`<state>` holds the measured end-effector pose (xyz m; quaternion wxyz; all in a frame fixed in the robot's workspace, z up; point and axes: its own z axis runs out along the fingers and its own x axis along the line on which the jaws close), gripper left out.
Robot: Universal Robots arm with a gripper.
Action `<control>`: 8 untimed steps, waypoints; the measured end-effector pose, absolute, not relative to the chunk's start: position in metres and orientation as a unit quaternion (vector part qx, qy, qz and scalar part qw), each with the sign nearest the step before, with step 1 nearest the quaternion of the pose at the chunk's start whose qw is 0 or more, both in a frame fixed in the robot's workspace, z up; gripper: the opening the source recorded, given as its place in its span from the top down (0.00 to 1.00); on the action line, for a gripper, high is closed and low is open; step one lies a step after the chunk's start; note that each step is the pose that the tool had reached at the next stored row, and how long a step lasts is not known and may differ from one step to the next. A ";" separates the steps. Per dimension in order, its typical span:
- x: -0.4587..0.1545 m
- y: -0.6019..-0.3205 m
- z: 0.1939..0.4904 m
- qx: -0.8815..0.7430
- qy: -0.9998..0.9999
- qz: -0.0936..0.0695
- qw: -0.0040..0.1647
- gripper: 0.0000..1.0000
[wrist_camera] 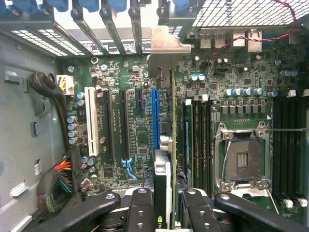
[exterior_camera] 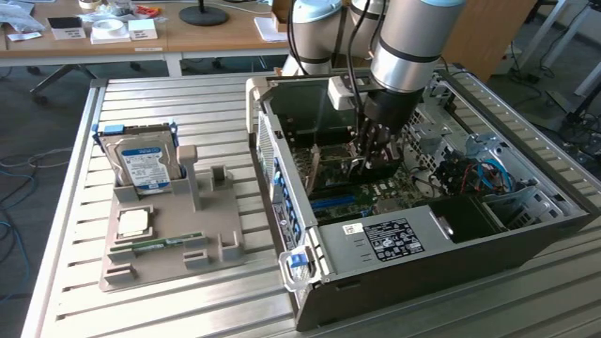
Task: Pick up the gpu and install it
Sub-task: 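Insert the gpu into the slot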
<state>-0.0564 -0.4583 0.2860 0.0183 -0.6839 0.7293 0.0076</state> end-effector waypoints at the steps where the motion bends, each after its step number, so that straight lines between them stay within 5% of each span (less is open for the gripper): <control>1: -0.056 -0.458 0.286 -0.684 0.729 0.008 0.018 0.73; 8: -0.057 -0.458 0.284 -0.684 0.729 0.008 0.018 0.73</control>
